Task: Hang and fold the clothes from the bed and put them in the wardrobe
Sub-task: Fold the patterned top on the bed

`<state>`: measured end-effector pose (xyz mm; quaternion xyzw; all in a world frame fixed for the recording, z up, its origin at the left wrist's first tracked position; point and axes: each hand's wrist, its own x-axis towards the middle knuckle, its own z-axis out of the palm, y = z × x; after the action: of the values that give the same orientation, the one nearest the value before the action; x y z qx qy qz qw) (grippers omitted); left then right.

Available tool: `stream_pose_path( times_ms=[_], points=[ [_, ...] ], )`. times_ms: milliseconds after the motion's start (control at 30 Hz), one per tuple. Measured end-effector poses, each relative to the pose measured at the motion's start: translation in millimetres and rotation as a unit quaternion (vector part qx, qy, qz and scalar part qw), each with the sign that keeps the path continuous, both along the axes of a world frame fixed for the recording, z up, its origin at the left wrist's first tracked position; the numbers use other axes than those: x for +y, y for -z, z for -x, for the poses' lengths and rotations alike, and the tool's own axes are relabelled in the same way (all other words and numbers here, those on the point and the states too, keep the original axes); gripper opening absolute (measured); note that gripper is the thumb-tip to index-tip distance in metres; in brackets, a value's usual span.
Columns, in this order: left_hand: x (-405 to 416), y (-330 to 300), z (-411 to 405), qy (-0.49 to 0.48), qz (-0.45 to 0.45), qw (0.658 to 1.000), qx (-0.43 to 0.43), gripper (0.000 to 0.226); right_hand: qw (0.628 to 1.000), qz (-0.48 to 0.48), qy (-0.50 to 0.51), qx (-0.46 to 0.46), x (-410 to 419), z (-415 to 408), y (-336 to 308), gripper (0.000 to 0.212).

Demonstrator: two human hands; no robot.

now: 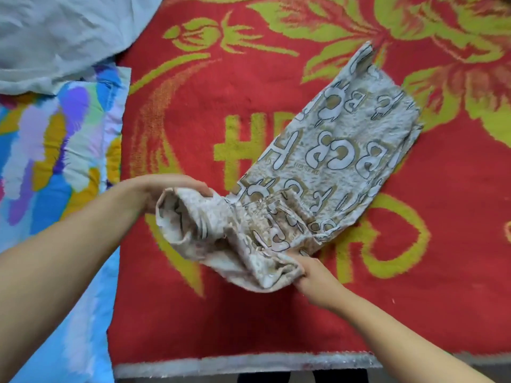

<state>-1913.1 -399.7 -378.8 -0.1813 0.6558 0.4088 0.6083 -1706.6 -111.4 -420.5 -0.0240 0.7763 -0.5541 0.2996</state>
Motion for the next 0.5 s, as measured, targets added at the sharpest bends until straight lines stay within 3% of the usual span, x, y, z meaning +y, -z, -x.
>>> stream_pose_path(
  times_ms=[67,133,233,300,333,367,433,467,500],
  points=[
    [39.3,2.0,21.6,-0.132,0.029,0.990,0.041,0.018,0.971,0.062,0.219,-0.069,7.6,8.2,-4.9,0.045],
    [90.5,0.2,33.4,-0.262,-0.037,0.964,0.030,0.031,0.905,0.063,0.396,-0.143,20.0,20.5,2.3,0.021],
    [153.4,6.2,32.4,-0.344,-0.079,0.935,0.034,0.032,0.818,0.099,0.504,-0.260,36.4,40.2,18.4,0.021],
    [173.2,20.1,21.8,-0.262,-0.032,0.953,0.151,0.025,0.798,0.081,0.514,-0.303,43.1,50.7,23.7,0.018],
    [173.8,29.2,15.9,-0.160,0.011,0.956,0.244,0.023,0.795,0.070,0.515,-0.313,45.0,53.1,26.4,0.017],
    [169.7,37.2,9.2,-0.022,0.056,0.937,0.345,0.026,0.791,0.065,0.518,-0.319,45.9,54.0,28.0,0.015],
    [153.8,51.8,-6.5,0.188,0.092,0.854,0.476,0.045,0.784,0.058,0.526,-0.323,45.7,51.6,28.0,0.015],
    [144.9,58.5,-12.1,0.222,0.099,0.833,0.498,0.052,0.789,0.041,0.524,-0.318,45.4,49.0,27.3,0.018],
    [135.4,64.2,-15.0,0.212,0.107,0.838,0.491,0.055,0.799,0.020,0.515,-0.312,44.3,46.2,26.2,0.024]
  ],
)
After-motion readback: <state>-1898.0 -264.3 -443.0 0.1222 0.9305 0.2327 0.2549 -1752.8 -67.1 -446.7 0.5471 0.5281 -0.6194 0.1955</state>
